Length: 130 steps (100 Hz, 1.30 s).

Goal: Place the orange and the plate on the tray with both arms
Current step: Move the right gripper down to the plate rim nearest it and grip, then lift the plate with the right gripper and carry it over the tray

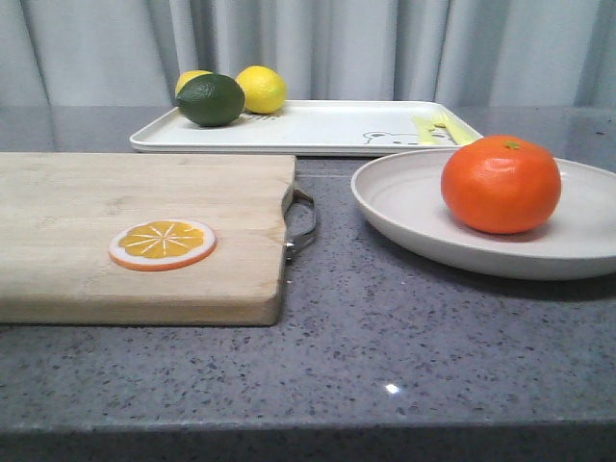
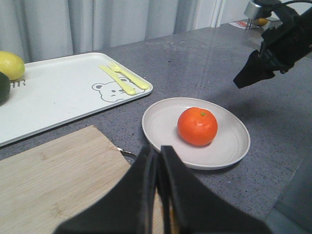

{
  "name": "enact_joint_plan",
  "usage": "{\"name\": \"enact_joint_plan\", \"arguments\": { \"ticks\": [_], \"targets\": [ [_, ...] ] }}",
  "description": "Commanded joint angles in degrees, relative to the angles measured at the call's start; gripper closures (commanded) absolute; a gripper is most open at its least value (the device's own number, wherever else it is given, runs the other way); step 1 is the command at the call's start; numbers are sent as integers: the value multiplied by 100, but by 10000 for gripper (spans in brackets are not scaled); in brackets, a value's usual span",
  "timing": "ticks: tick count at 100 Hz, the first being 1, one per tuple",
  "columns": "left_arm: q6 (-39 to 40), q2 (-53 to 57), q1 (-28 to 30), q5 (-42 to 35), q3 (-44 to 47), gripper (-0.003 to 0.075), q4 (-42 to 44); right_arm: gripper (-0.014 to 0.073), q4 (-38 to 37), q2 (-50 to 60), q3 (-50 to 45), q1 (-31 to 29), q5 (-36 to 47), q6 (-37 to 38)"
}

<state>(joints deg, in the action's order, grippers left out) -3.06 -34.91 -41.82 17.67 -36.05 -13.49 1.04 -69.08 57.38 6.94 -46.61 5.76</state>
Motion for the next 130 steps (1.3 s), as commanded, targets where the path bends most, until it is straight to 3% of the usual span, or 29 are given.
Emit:
{"name": "enact_joint_plan", "arguments": {
  "ticks": [1,87,102,130],
  "targets": [
    [-7,7,13,-448,-163,741,-36,243,98,-163,320,4,30,-31],
    [-7,7,13,-436,-163,740,-36,249,681,-1266,386,4,-32,-326],
    [-7,7,13,-436,-163,741,-36,321,681,-1368,386,4,-33,-326],
    [-7,7,13,-436,-163,741,-36,595,681,-1372,386,4,-51,-326]
  ]
}}
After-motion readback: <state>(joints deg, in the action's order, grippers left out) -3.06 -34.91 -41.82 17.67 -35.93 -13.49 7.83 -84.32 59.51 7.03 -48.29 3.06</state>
